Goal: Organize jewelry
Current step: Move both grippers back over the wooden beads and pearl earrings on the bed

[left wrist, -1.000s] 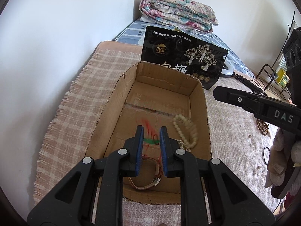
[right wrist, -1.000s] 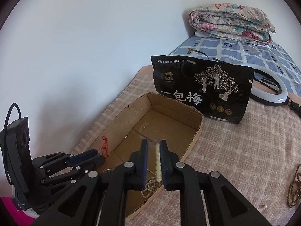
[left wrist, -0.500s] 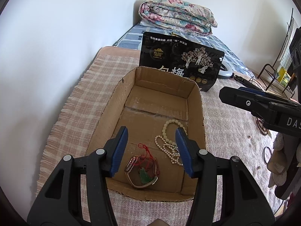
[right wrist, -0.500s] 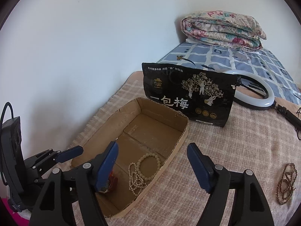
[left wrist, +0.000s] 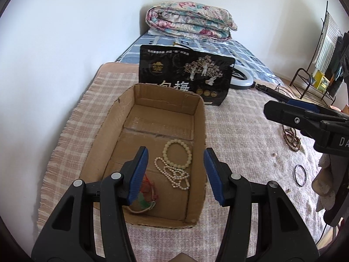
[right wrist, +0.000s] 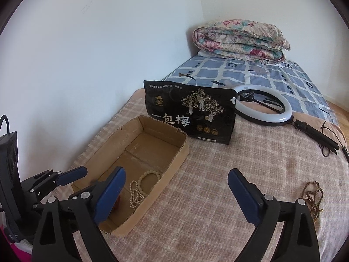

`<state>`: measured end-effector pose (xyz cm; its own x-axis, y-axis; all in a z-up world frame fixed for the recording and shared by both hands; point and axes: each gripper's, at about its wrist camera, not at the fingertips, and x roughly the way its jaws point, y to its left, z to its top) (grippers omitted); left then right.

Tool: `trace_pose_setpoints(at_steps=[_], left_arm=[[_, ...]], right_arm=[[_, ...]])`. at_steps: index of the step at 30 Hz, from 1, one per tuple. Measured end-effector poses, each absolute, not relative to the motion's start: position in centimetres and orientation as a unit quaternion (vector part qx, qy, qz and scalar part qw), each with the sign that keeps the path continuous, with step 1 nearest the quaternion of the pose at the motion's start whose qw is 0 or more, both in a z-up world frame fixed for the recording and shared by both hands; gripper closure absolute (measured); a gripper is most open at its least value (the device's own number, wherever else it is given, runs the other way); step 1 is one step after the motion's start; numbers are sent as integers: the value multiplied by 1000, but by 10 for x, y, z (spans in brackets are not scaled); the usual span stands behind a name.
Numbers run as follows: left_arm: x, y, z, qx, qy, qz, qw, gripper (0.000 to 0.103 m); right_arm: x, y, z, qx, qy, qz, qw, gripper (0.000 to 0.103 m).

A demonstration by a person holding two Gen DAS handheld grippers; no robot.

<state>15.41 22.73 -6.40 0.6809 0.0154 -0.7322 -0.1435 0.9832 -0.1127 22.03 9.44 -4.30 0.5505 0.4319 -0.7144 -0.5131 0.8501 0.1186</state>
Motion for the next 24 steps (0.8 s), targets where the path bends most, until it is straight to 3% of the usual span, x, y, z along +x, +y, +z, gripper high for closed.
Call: trace_pose_setpoints(at_steps=[3, 24], left_arm=[[153, 216, -61, -78, 393, 32, 916, 41], [163, 110, -54, -52, 395, -40, 916, 41]], right_arm=[[217, 75, -37, -54, 382, 250, 888, 0], [209, -80, -19, -60, 384, 95, 916, 0]])
